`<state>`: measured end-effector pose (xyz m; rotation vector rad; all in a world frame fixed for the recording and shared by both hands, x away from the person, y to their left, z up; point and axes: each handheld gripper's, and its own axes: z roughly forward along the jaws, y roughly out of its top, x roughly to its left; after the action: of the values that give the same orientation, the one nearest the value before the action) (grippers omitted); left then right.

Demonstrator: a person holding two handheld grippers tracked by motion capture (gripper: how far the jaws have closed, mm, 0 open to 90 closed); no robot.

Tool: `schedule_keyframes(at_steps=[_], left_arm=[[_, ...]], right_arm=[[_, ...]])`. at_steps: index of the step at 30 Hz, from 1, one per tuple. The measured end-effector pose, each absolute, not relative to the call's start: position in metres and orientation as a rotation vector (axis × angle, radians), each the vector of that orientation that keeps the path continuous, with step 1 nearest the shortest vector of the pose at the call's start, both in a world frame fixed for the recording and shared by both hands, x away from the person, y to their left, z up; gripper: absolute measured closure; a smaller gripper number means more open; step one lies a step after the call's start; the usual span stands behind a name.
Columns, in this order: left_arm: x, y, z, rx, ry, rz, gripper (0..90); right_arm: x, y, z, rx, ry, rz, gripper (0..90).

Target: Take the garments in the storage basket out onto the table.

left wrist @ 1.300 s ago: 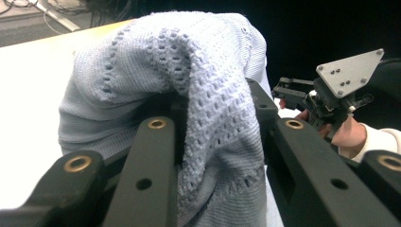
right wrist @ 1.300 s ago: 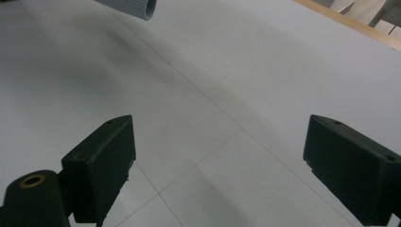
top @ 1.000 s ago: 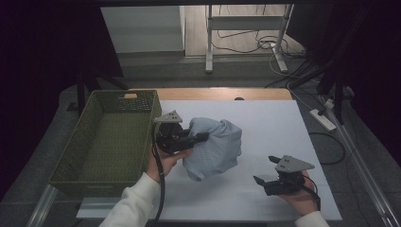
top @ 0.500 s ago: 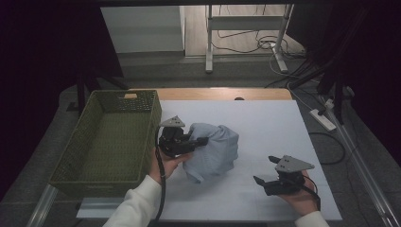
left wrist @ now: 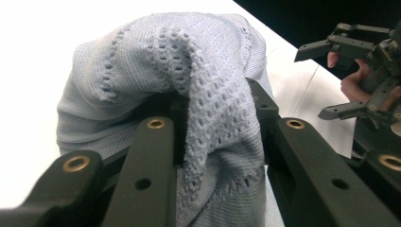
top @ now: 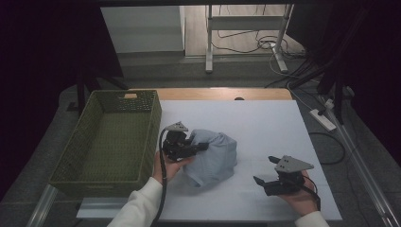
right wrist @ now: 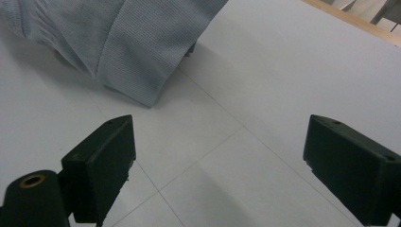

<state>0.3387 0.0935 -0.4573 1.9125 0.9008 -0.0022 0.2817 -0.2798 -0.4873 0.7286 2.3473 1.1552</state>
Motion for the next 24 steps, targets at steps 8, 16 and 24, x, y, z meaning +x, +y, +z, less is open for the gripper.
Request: schedule_keyframes(at_steps=[8, 16, 24], left_arm=[[0.340, 0.096, -0.464, 1.923, 0.902, -0.012, 68.7], [0.342, 0.097, -0.469, 1.923, 0.922, -0.021, 67.4], [0.343, 0.095, -0.474, 1.948, 0.935, -0.017, 63.1]], right_arm=[[0.282, -0.279, -0.488, 0.727, 2.350, 1.156, 10.4], [0.282, -0.279, -0.488, 0.725, 2.352, 1.153, 10.4], [0.282, -0.279, -0.488, 0.723, 2.351, 1.152, 10.4]])
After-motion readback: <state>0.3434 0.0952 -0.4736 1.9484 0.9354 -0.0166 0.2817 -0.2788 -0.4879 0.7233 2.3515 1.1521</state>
